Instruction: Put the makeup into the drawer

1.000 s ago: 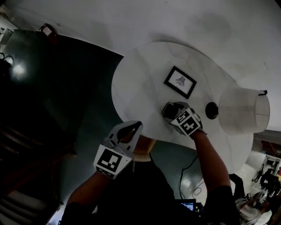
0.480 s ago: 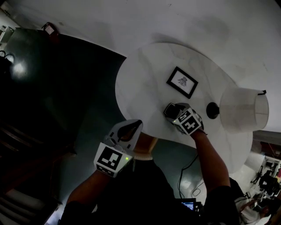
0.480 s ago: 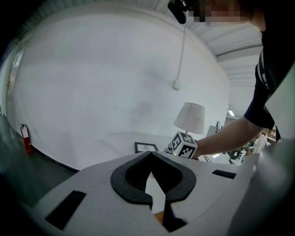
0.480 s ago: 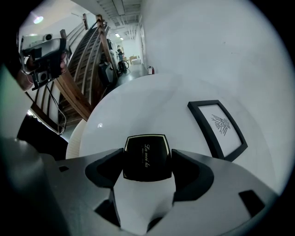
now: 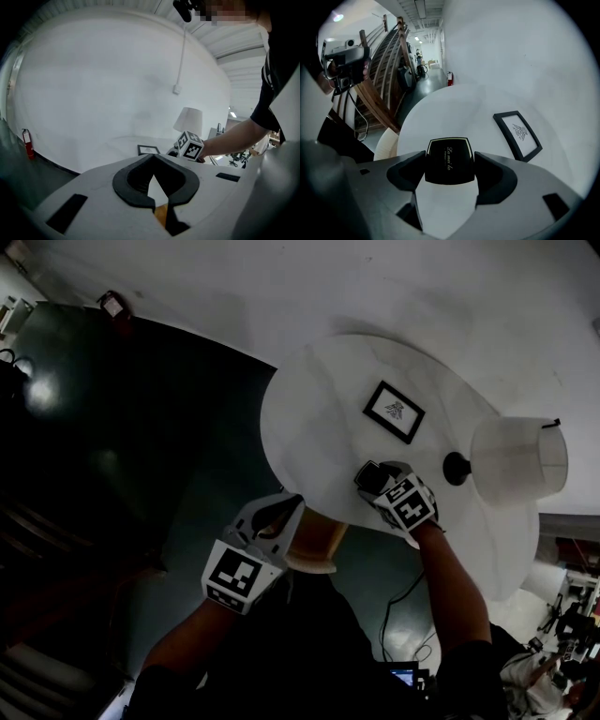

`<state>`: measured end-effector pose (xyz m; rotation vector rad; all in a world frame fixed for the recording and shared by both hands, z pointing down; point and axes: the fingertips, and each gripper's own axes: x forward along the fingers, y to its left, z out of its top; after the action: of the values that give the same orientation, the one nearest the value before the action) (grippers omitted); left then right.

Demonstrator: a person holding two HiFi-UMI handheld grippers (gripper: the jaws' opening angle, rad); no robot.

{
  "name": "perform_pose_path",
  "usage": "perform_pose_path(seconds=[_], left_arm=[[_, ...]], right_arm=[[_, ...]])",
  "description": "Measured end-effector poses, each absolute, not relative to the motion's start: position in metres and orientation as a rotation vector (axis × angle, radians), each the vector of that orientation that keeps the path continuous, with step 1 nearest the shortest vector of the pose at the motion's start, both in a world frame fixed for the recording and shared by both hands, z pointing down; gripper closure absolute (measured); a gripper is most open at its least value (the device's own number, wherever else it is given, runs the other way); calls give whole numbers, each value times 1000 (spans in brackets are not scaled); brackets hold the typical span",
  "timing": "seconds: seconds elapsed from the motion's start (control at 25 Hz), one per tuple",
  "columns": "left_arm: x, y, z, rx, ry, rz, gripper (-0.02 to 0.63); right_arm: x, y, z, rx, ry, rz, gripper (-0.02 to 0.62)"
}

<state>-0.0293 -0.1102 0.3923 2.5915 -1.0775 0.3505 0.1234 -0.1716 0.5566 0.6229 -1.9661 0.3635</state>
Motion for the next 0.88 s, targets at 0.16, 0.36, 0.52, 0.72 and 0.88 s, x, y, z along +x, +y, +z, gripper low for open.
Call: perform_pose_path(seconds=[0.16, 0.36, 0.52, 0.72, 0.88], left_arm=[[-41, -96, 390, 2597, -1071, 361, 595], [-49, -92, 390, 2591, -1083, 371, 595], [-49, -95, 392, 2590, -1087, 371, 595], [-43, -100, 396, 2591, -1064, 378, 595], [-36, -105, 400, 2593, -1048, 384, 595]], right_arm=[[121, -160, 556, 638, -1959, 417, 298], [133, -156, 575, 655, -1918, 456, 299], [137, -157, 582, 666, -1888, 433, 298], [140, -163, 588, 675, -1876, 429, 298], [138, -162, 591, 638, -1868, 418, 298]])
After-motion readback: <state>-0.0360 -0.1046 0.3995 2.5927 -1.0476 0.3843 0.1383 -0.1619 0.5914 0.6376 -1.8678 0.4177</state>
